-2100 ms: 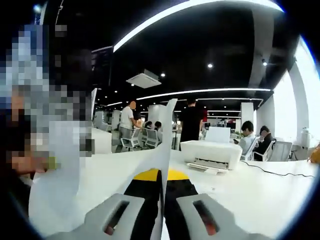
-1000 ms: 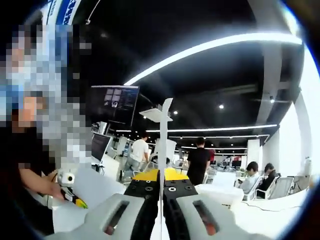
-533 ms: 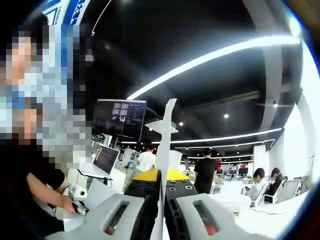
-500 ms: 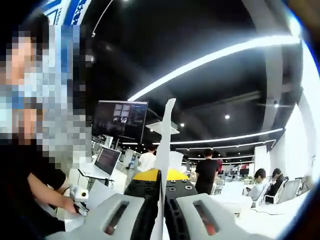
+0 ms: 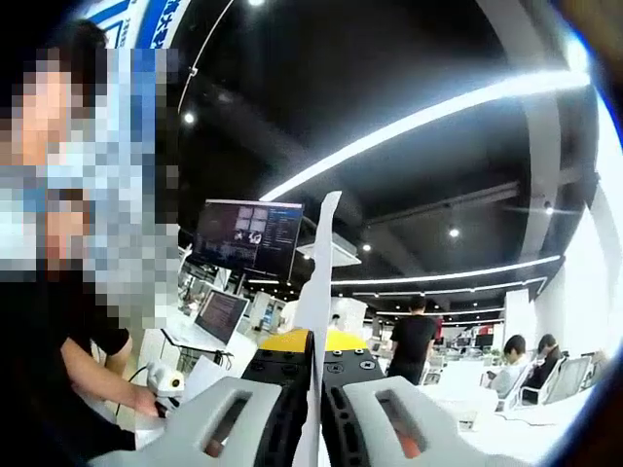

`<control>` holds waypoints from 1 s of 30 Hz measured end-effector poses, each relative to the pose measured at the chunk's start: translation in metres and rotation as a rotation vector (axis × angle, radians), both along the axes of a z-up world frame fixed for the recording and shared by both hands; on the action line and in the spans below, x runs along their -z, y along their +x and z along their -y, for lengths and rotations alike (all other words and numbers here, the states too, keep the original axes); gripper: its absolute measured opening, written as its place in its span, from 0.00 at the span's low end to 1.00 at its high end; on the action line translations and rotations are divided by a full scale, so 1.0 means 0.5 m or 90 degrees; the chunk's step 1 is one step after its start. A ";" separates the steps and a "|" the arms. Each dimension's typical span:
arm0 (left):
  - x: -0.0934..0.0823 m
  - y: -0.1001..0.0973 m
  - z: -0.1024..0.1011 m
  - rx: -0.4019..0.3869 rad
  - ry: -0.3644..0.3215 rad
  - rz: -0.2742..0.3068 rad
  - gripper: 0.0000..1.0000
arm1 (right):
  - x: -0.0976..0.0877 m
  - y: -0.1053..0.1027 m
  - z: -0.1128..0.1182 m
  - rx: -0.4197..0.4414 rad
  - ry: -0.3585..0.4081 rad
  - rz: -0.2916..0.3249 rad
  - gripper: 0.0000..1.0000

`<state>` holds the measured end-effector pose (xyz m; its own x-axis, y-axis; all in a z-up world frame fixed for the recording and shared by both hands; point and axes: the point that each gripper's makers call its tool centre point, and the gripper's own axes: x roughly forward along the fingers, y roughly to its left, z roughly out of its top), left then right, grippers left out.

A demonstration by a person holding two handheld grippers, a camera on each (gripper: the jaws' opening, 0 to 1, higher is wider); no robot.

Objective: Organize the stack of printing papers by aligning and flattening the scattered papers on the table

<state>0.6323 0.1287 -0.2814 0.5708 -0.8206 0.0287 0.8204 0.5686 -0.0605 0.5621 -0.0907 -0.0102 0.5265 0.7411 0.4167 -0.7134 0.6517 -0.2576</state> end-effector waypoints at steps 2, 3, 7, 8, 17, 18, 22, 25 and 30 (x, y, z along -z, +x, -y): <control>-0.003 -0.002 -0.001 0.003 -0.005 0.001 0.06 | -0.001 -0.004 -0.004 -0.001 -0.003 0.001 0.00; -0.004 -0.002 -0.001 0.003 -0.008 0.001 0.06 | -0.002 -0.005 -0.005 -0.001 -0.006 0.001 0.00; -0.006 -0.003 -0.002 0.005 -0.013 0.002 0.06 | 0.000 -0.010 -0.013 -0.003 -0.016 0.001 0.00; -0.006 -0.003 -0.002 0.006 -0.013 0.002 0.06 | 0.001 -0.012 -0.015 -0.006 -0.018 0.001 0.00; -0.008 -0.004 -0.001 0.008 -0.015 0.007 0.06 | 0.012 -0.025 -0.019 -0.012 -0.027 -0.007 0.00; -0.008 -0.004 -0.001 0.009 -0.014 0.008 0.06 | 0.012 -0.025 -0.018 -0.012 -0.025 -0.008 0.00; -0.008 -0.004 -0.001 0.008 -0.014 0.012 0.06 | 0.012 -0.030 -0.017 -0.014 -0.021 -0.009 0.00; -0.008 -0.003 -0.001 0.008 -0.012 0.016 0.06 | 0.016 -0.036 -0.019 -0.014 -0.023 -0.011 0.00; -0.008 -0.007 0.002 0.013 -0.010 0.019 0.06 | 0.030 -0.039 -0.014 -0.023 -0.009 -0.034 0.00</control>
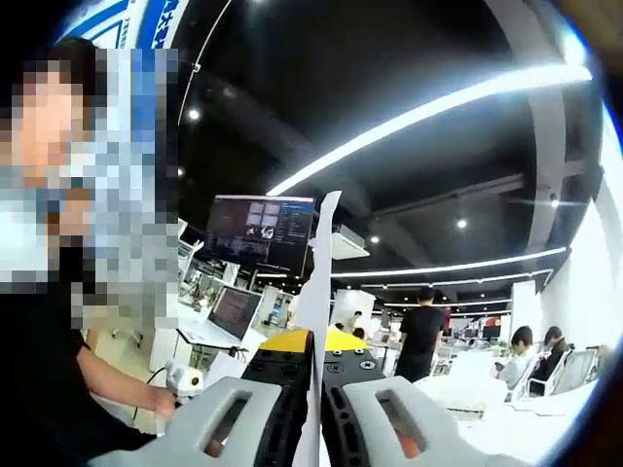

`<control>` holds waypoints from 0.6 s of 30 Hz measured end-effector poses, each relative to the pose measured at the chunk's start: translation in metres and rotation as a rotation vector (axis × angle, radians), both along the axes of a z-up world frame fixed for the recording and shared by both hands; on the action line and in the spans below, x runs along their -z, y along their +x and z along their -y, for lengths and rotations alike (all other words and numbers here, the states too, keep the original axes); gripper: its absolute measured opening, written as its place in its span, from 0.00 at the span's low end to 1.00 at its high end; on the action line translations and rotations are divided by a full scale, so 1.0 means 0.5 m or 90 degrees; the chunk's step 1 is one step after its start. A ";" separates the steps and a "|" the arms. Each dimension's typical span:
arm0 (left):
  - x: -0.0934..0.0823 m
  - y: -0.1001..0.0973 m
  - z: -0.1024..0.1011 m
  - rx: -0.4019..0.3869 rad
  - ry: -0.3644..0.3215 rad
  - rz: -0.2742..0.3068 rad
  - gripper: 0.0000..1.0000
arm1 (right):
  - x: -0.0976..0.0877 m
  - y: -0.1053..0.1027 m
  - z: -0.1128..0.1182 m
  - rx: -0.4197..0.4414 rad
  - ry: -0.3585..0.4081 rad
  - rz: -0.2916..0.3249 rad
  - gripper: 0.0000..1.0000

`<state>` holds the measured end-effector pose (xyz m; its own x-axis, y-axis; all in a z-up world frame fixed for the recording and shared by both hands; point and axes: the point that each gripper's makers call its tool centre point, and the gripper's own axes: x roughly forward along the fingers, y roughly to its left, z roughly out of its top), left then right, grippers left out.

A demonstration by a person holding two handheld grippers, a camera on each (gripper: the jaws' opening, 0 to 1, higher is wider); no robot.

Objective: Organize the stack of printing papers by aligning and flattening the scattered papers on the table

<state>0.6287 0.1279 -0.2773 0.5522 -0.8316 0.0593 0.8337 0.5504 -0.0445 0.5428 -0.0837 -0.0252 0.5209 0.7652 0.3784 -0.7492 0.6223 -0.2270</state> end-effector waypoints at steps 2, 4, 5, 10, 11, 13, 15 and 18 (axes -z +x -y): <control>-0.001 0.000 -0.001 0.000 -0.003 0.000 0.06 | 0.005 0.001 0.001 0.000 0.001 -0.007 0.00; -0.002 0.000 -0.002 0.000 -0.006 -0.001 0.06 | 0.010 0.000 0.004 -0.001 0.005 -0.014 0.00; -0.003 0.000 -0.002 0.000 -0.007 -0.001 0.06 | 0.012 0.000 0.004 -0.005 0.008 -0.018 0.00; -0.003 0.000 -0.002 -0.001 -0.006 0.000 0.06 | 0.028 -0.001 -0.007 -0.021 0.012 -0.037 0.00; -0.003 0.000 -0.002 -0.001 -0.006 0.001 0.06 | 0.032 -0.001 -0.011 -0.025 0.012 -0.041 0.00; -0.004 0.000 -0.002 -0.002 -0.007 0.002 0.06 | 0.039 -0.002 -0.019 -0.034 0.014 -0.050 0.00; -0.004 0.000 -0.002 -0.002 -0.007 0.003 0.06 | 0.046 -0.003 -0.028 -0.042 0.011 -0.057 0.00; -0.005 0.000 -0.001 -0.001 -0.007 0.004 0.06 | 0.053 -0.005 -0.041 -0.054 0.005 -0.064 0.00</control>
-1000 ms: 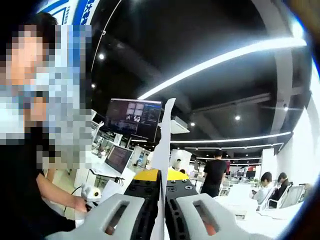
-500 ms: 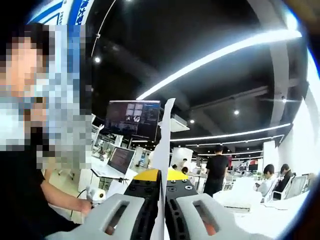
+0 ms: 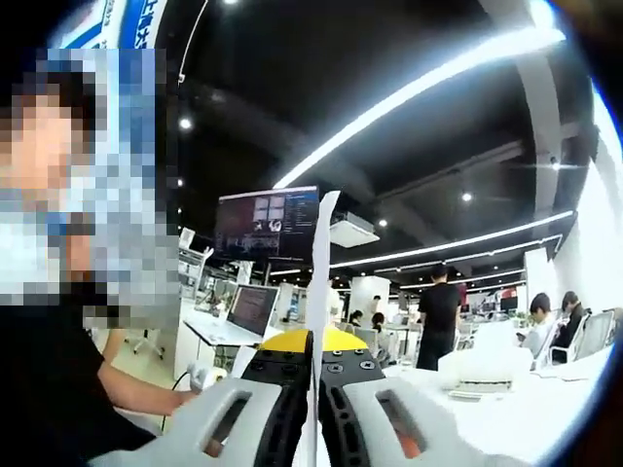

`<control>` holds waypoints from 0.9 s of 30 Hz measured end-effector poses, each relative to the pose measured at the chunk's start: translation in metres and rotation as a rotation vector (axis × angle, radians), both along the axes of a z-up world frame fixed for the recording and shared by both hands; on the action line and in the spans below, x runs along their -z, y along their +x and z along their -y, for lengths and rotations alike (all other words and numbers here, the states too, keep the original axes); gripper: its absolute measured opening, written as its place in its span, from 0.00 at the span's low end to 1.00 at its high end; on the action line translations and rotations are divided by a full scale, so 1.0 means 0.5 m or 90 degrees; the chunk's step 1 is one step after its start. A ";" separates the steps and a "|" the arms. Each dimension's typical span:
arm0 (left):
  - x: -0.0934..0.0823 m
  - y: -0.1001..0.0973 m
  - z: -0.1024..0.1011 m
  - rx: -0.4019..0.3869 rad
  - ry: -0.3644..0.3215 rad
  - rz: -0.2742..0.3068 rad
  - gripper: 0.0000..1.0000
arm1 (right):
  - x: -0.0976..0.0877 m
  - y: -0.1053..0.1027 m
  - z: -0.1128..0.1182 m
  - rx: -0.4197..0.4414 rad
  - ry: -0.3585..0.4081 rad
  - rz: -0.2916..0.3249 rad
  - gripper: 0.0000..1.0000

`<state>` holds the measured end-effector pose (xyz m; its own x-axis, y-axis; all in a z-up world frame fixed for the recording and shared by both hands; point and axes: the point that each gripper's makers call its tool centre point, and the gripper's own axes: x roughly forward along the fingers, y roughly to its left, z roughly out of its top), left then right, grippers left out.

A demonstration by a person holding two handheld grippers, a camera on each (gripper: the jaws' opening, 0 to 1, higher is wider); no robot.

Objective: Organize the stack of printing papers by aligning and flattening the scattered papers on the table

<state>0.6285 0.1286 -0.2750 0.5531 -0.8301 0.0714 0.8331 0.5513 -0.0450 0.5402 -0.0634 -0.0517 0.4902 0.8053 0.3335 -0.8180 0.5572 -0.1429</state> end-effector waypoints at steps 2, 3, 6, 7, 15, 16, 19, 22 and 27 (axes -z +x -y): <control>0.000 0.000 0.000 0.001 0.000 0.000 0.06 | 0.002 -0.001 -0.008 -0.006 -0.005 -0.002 0.00; 0.000 0.000 0.000 0.002 0.000 0.000 0.06 | 0.001 -0.003 -0.010 -0.011 -0.005 -0.004 0.00; -0.001 -0.001 0.001 0.003 -0.001 0.000 0.06 | -0.002 -0.008 -0.015 -0.022 0.000 -0.008 0.00; -0.001 -0.001 0.001 0.003 -0.002 0.001 0.06 | -0.003 -0.010 -0.019 -0.028 0.002 -0.009 0.00; -0.002 0.001 0.000 0.004 -0.005 0.001 0.06 | 0.006 -0.008 -0.048 -0.055 0.003 -0.031 0.00; -0.002 0.001 0.000 0.004 -0.004 0.000 0.06 | 0.010 -0.005 -0.056 -0.058 -0.003 -0.034 0.00; -0.001 0.001 0.000 0.005 -0.003 0.001 0.06 | 0.017 0.003 -0.078 -0.066 -0.019 -0.036 0.00; -0.002 0.001 0.000 0.004 -0.004 0.001 0.06 | 0.023 0.024 -0.094 -0.071 -0.031 -0.043 0.00; -0.003 0.000 0.001 0.009 -0.006 0.001 0.06 | 0.039 0.068 -0.100 -0.065 -0.042 -0.060 0.00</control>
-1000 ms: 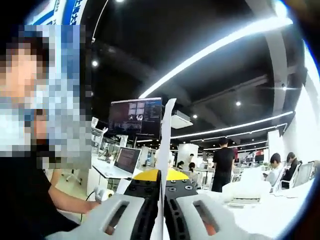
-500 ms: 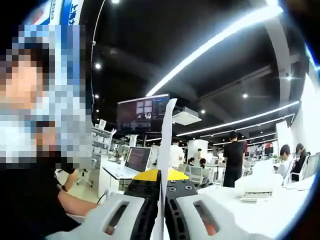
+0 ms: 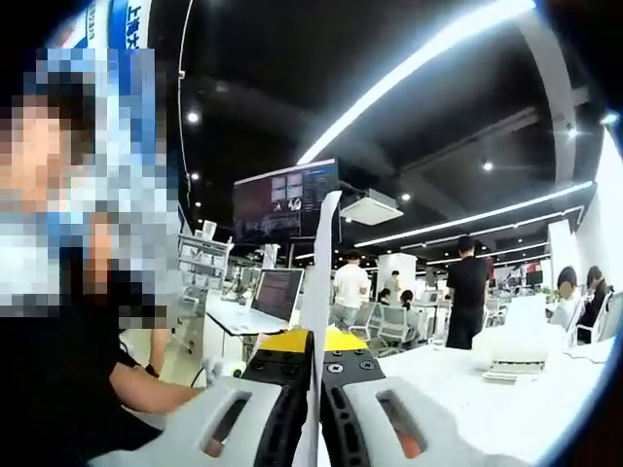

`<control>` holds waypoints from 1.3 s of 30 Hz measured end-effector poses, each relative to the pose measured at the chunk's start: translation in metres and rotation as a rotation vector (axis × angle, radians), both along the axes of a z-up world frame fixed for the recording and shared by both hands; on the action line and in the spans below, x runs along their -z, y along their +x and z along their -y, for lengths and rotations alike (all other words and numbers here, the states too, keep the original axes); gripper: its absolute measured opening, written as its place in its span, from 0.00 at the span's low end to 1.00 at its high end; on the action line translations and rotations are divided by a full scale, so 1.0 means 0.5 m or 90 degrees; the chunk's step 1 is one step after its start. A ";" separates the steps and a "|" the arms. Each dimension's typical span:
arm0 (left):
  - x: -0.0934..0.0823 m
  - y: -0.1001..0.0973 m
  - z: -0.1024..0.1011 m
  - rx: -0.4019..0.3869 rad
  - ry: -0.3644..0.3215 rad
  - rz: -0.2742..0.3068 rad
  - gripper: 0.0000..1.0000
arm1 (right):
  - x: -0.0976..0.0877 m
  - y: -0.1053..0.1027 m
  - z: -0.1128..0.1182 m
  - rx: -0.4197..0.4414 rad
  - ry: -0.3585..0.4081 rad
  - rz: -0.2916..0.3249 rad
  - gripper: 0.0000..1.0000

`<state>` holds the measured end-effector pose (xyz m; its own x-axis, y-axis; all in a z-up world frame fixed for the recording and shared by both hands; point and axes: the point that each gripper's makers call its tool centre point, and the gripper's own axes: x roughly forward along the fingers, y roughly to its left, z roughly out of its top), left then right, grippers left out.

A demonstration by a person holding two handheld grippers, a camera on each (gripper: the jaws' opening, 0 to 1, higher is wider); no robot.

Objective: Organize the stack of printing papers by aligning and flattening the scattered papers on the table

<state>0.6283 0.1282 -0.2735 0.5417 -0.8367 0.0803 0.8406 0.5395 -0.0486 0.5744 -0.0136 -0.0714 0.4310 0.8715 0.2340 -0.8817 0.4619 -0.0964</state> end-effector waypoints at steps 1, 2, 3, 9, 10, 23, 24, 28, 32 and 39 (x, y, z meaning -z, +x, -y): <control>0.000 0.000 0.000 0.001 0.000 0.000 0.06 | 0.005 0.012 0.002 0.003 -0.001 -0.007 0.00; 0.000 -0.001 0.000 0.002 -0.001 0.000 0.06 | 0.010 0.023 0.004 0.006 0.000 -0.014 0.00; -0.001 -0.001 0.001 0.003 -0.002 0.000 0.06 | 0.015 0.035 0.007 0.007 0.002 -0.021 0.00; -0.002 -0.004 0.002 0.011 -0.005 0.000 0.06 | 0.049 0.091 0.011 -0.006 0.021 -0.056 0.00; -0.002 -0.004 0.002 0.012 -0.005 0.001 0.06 | 0.052 0.098 0.011 -0.014 0.025 -0.053 0.00; -0.007 -0.001 -0.005 0.012 -0.024 -0.007 0.06 | 0.128 0.197 0.011 -0.043 0.106 -0.142 0.00; -0.008 0.000 -0.005 0.012 -0.026 -0.007 0.06 | 0.136 0.201 0.008 -0.047 0.114 -0.151 0.00; -0.009 0.001 -0.007 0.010 -0.031 -0.009 0.06 | 0.157 0.205 -0.010 -0.054 0.128 -0.159 0.00; -0.009 0.000 -0.006 0.015 -0.035 -0.011 0.06 | 0.176 0.208 -0.029 -0.069 0.123 -0.163 0.00; -0.012 -0.001 -0.009 0.026 -0.050 -0.016 0.06 | 0.186 0.188 -0.043 -0.081 0.127 -0.154 0.00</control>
